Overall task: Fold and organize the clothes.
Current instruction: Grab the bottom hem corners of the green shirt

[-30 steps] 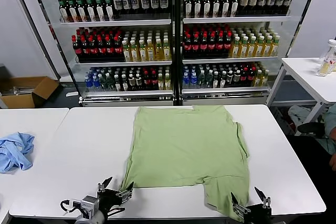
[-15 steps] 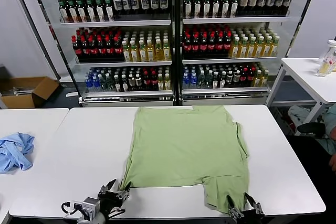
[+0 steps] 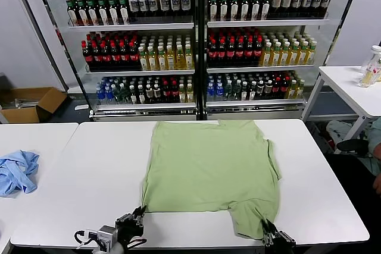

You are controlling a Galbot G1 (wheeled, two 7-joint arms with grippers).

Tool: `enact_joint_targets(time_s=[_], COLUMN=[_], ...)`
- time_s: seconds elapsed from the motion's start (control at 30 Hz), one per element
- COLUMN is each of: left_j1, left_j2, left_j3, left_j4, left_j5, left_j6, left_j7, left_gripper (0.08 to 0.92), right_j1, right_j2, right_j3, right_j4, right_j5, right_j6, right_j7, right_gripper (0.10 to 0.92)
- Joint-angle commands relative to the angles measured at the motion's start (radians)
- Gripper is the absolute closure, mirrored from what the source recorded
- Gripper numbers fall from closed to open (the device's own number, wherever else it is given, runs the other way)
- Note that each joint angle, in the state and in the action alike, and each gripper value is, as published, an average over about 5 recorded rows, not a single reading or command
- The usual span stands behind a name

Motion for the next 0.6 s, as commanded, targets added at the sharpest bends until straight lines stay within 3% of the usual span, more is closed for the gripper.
enact_joint_targets(time_s=[0.03, 0.33, 0.6], left_j1=[0.005, 0.119, 0.271], left_j2=[-0.006, 0.079, 0.122], left_j3=[0.003, -0.105, -0.193], left_j4=[0.001, -0.14, -0.22], left_j5=[0.008, -0.028, -0.055], left_j6=[-0.013, -0.025, -0.022], left_j7=[0.014, 0.012, 0.004], left_gripper=[0.906, 0.917, 0.917], right_j1=[-0.001, -0.114, -0.234], right_j2=[-0.005, -0.085, -0.098], right_j3=[0.006, 0.198, 0.282], right_j4=[0.006, 0.22, 0.278], right_j5=[0.067, 0.247, 0.258], right_j6=[-0.006, -0.075, -0.111], right_j7=[-0.01, -0.054, -0.086], right_gripper=[0.919, 0.919, 0.919])
